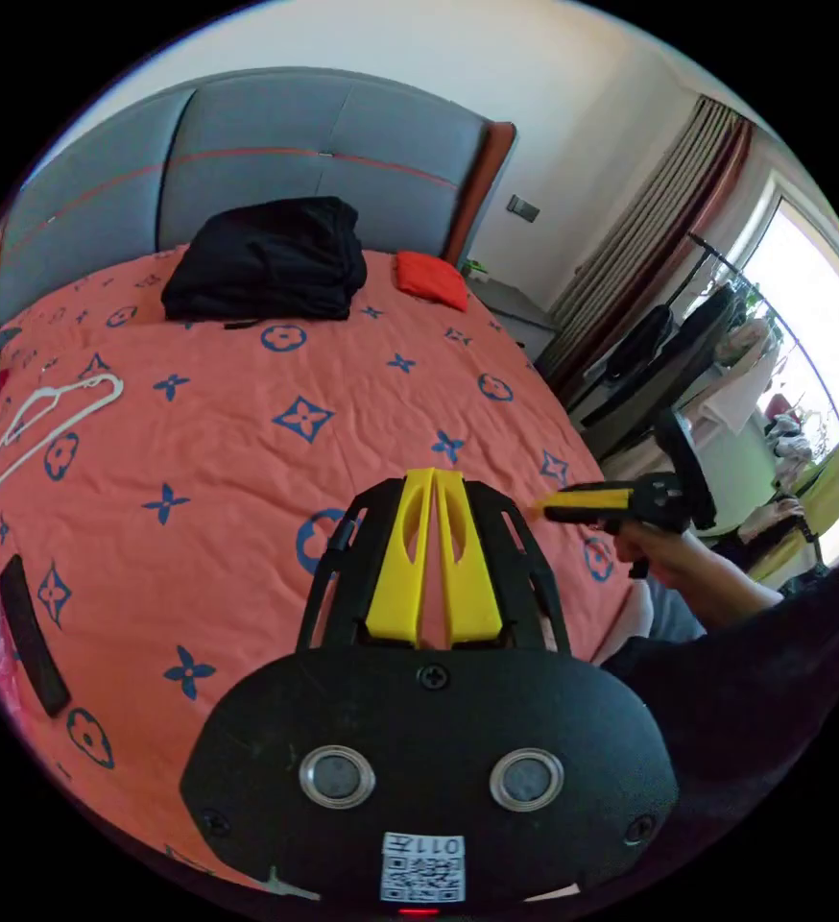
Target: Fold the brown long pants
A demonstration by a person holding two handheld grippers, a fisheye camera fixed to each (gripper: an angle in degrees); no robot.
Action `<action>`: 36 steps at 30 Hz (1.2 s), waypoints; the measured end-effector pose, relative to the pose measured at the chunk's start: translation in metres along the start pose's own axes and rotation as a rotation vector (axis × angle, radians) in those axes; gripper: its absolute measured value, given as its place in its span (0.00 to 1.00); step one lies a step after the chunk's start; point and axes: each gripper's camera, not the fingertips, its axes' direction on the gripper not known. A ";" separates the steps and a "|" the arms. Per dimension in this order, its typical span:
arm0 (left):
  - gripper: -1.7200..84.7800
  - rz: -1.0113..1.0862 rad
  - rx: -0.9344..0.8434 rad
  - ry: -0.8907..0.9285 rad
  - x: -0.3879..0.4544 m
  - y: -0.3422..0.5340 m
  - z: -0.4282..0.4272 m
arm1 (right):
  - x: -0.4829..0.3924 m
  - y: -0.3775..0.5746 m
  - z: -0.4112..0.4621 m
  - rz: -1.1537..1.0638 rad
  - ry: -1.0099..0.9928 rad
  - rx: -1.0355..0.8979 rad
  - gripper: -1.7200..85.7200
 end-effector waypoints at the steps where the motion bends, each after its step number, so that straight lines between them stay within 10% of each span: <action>1: 0.02 -0.028 -0.024 0.010 -0.005 0.000 0.001 | -0.001 0.012 0.008 -0.020 0.056 0.056 0.02; 21: 0.02 -0.164 -0.086 -0.079 -0.021 0.008 0.009 | 0.116 0.142 -0.009 -0.081 0.165 0.048 0.02; 30: 0.02 -0.130 -0.140 -0.064 -0.009 0.008 0.033 | 0.243 0.225 -0.060 -0.024 -0.223 0.134 0.03; 36: 0.02 -0.147 -0.199 -0.049 -0.006 0.005 0.060 | 0.325 0.323 -0.129 0.061 0.055 0.247 0.04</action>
